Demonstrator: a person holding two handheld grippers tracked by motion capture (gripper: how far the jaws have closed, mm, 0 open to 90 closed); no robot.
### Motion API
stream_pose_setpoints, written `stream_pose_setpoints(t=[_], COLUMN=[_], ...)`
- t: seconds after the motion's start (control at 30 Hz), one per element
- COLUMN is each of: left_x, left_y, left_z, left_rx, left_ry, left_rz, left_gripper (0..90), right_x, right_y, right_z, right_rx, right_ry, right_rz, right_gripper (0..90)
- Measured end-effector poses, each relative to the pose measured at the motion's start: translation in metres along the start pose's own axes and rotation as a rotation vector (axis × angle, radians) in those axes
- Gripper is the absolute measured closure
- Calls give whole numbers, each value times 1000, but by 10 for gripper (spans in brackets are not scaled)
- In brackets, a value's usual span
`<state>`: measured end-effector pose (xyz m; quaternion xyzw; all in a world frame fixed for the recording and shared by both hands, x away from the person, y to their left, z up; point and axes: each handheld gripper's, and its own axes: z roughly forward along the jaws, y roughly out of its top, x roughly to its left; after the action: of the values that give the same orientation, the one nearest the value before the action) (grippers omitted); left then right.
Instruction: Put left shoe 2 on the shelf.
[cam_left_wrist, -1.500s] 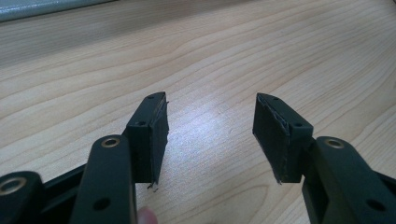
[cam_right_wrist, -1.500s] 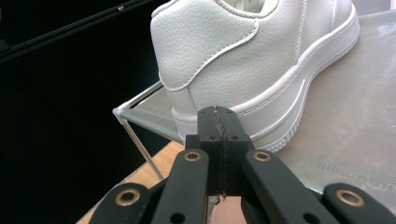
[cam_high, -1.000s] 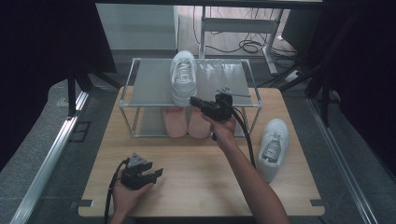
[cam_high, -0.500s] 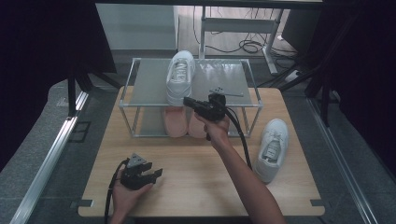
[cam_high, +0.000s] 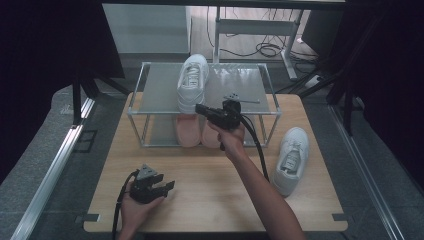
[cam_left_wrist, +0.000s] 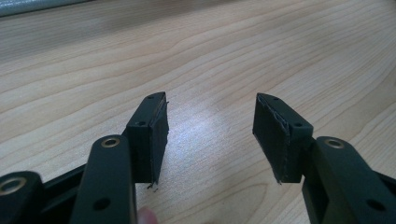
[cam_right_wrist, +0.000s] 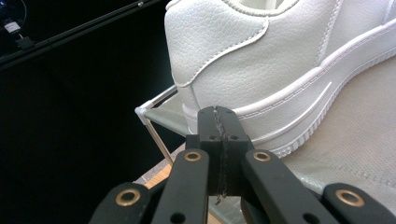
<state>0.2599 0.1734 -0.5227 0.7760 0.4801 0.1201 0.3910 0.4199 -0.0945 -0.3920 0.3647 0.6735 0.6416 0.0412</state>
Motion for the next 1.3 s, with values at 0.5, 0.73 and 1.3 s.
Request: stream_pose_setpoints(t=[0.5,0.73,1.3], left_x=[2,-1,-2], left_y=[0,1,1], left_z=[-1,-1,1], left_rx=[-5,-5,4], left_ry=[1,0,1], left_rz=[-6,-2,3], left_gripper=[462,462,462], right_x=[-3,-10,-21], right_y=[2,-2,-20], right_z=[-14,-38,-82], right_rx=[-15,-27,-50], right_ry=[-35,-58,-92], right_rz=[-16,-25,-45], right_gripper=[891,889,881])
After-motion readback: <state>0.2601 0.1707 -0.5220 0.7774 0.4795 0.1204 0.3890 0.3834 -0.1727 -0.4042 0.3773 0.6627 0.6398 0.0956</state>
